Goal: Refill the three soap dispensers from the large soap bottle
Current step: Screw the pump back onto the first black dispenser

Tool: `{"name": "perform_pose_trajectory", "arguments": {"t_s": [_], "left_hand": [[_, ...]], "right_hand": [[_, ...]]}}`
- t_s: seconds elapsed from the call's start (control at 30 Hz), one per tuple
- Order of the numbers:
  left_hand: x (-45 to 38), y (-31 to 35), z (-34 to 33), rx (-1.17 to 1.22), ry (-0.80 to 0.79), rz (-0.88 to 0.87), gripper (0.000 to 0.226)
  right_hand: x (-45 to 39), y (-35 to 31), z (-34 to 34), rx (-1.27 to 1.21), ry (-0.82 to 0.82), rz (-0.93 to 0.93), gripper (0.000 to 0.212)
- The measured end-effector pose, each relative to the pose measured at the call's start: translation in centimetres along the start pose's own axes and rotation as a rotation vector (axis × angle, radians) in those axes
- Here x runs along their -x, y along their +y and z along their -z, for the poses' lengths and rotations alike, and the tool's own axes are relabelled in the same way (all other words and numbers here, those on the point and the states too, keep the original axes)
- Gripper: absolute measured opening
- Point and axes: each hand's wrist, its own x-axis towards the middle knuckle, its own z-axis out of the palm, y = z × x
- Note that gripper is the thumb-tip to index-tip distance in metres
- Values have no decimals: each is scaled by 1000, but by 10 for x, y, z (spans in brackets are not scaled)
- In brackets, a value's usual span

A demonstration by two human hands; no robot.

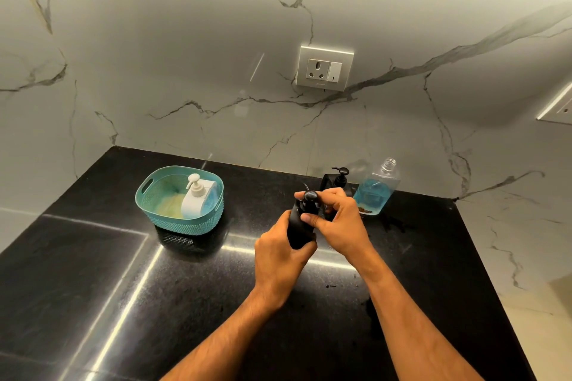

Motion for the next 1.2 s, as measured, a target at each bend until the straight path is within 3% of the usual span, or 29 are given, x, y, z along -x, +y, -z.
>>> {"name": "perform_pose_trajectory", "arguments": {"t_s": [0.3,0.5,0.57,0.8,1.0,1.2], "left_hand": [[-3,-3,-1,0,-5,11,45],[-8,-5,4,0,-33,-25,42],[-8,-6,4,-8,-34,-28,44],[-9,-6,1,-6,-7,-1,50],[-7,-3,0,-5,22,23,41],[-5,-4,-1,2,36,24,41]], "right_hand": [[0,4,-13,-58,193,-38,44],[-8,6,4,-66,-85,11,50],[-10,6,7,-65,-103,38,46],[-7,8,-9,-128,96,16,41],[-5,8,-24,-133,257,-30,43],[-2,7,-33,-87,337,-41,43]]}}
